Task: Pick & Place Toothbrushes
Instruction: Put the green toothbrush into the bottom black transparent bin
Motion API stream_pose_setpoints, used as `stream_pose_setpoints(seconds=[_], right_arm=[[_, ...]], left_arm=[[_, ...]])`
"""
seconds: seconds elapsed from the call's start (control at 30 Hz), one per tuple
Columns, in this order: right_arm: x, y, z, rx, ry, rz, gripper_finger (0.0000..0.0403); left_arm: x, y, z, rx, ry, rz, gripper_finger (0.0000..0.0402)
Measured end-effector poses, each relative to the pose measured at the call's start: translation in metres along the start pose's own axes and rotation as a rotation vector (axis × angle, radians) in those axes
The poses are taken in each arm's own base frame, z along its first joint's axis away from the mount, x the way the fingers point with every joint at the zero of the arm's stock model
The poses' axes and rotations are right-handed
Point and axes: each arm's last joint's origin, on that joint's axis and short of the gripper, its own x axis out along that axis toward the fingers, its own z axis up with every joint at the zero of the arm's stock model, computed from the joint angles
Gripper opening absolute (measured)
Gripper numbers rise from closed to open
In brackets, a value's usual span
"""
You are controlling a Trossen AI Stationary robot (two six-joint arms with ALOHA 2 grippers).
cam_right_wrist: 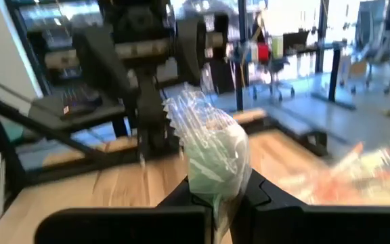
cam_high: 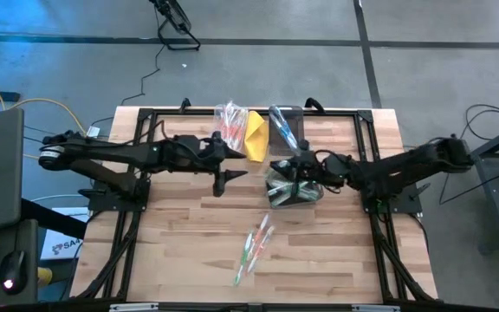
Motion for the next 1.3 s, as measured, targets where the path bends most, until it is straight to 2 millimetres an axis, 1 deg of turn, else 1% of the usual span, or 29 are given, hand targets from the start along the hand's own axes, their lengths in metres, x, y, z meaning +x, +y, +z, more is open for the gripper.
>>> stream_pose_setpoints(seconds=[0.07,0.2,0.33,0.47,0.57,0.63,0.67,0.77,0.9,1.1,1.3], right_arm=[[-0.010,0.004,0.003,0.013,0.048,-0.010,0.0005],[-0.032,0.012,0.009,0.020,0.112,-0.037,0.0004],[-0.047,0.016,0.009,-0.015,0.143,-0.136,0.0004],[-0.049,0.010,-0.001,-0.018,0.150,-0.228,0.0004],[-0.046,0.001,-0.019,0.019,0.166,-0.291,0.0004],[-0.046,-0.005,-0.033,0.037,0.182,-0.311,0.0004],[-0.045,-0.007,-0.037,0.052,0.172,-0.312,0.0004],[-0.042,-0.010,-0.044,0.079,0.126,-0.320,0.0004],[-0.037,-0.016,-0.054,0.056,0.166,-0.352,0.0005],[-0.035,-0.022,-0.066,0.043,0.240,-0.391,0.0042],[-0.040,-0.023,-0.074,-0.019,0.340,-0.400,0.0070]], left_arm=[[-0.004,0.000,0.002,0.000,0.000,0.000,0.0230],[-0.005,0.000,0.001,0.001,0.009,0.001,0.0230],[0.000,0.000,-0.003,0.004,0.032,0.004,0.0230],[0.003,0.000,-0.005,0.001,0.039,0.005,0.0230],[0.005,0.000,-0.009,0.004,0.071,0.006,0.0230],[0.007,0.000,-0.010,0.003,0.070,0.006,0.0230],[0.008,-0.001,-0.010,-0.001,0.077,0.007,0.0230],[0.009,0.000,-0.013,-0.030,0.098,0.009,0.0230],[0.010,-0.001,-0.014,-0.041,0.103,0.010,0.0230],[0.010,-0.001,-0.014,-0.041,0.100,0.010,0.0230],[0.010,-0.001,-0.014,-0.041,0.100,0.010,0.0230]])
